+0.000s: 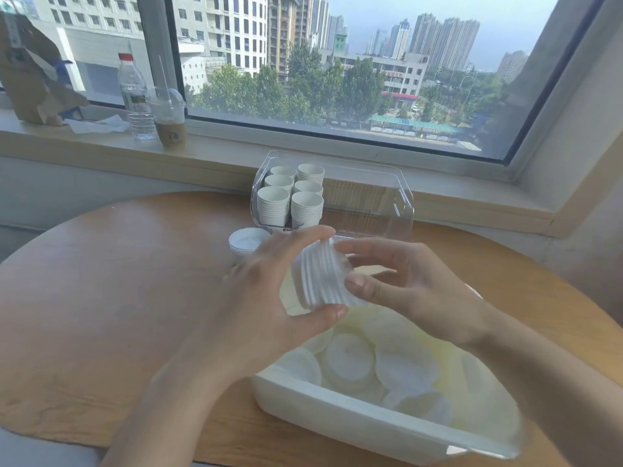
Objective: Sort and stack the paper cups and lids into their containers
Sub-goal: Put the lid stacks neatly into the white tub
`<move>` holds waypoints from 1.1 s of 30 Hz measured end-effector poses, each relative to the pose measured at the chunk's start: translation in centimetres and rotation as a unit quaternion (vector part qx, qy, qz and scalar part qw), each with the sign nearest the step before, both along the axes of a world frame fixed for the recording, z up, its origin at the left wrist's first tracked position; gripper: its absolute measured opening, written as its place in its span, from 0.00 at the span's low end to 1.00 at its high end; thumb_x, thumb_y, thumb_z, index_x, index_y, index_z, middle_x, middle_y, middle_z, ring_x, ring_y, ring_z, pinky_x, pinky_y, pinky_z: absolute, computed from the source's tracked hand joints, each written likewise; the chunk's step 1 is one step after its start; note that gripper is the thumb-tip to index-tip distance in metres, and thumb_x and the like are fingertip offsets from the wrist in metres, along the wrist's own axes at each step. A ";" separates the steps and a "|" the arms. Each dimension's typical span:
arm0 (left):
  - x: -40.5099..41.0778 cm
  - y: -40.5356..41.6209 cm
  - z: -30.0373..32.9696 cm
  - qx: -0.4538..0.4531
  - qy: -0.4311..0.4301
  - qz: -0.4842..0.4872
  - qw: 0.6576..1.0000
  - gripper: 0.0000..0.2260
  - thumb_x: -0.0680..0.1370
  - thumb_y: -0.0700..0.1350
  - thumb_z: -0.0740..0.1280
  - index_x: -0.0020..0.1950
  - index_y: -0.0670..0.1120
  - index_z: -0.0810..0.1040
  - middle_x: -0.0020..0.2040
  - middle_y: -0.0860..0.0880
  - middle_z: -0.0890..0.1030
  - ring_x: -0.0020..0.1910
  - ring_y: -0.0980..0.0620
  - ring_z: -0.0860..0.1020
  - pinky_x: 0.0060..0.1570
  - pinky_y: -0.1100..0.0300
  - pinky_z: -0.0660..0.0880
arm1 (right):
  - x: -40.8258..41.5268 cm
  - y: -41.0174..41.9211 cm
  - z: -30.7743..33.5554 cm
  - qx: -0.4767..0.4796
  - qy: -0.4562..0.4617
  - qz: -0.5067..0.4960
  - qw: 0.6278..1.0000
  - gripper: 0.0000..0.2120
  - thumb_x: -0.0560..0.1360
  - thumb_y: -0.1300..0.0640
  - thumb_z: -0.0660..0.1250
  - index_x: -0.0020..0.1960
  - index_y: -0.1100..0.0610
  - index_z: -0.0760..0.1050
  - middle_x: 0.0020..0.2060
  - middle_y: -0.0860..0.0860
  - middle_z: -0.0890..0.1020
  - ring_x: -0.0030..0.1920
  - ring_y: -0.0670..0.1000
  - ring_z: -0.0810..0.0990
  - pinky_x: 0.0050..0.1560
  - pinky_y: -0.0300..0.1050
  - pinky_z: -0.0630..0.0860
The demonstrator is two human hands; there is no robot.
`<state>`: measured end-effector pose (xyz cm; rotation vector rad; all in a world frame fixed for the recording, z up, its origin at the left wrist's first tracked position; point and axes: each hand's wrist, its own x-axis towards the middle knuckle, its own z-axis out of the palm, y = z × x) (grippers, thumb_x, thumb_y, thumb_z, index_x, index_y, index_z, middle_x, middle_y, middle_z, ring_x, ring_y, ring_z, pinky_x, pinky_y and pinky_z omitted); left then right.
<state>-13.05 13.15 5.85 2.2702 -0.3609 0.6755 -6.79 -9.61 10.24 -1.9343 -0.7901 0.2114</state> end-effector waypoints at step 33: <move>0.2 1.1 0.3 -0.057 -0.079 -0.044 0.994 0.33 0.69 0.60 0.79 0.73 0.66 0.74 0.65 0.67 0.77 0.64 0.61 0.78 0.55 0.70 0.76 | -0.4 2.0 0.7 0.028 -0.008 0.034 0.999 0.28 0.76 0.50 0.75 0.74 0.53 0.74 0.67 0.45 0.82 0.70 0.46 0.79 0.66 0.46 0.79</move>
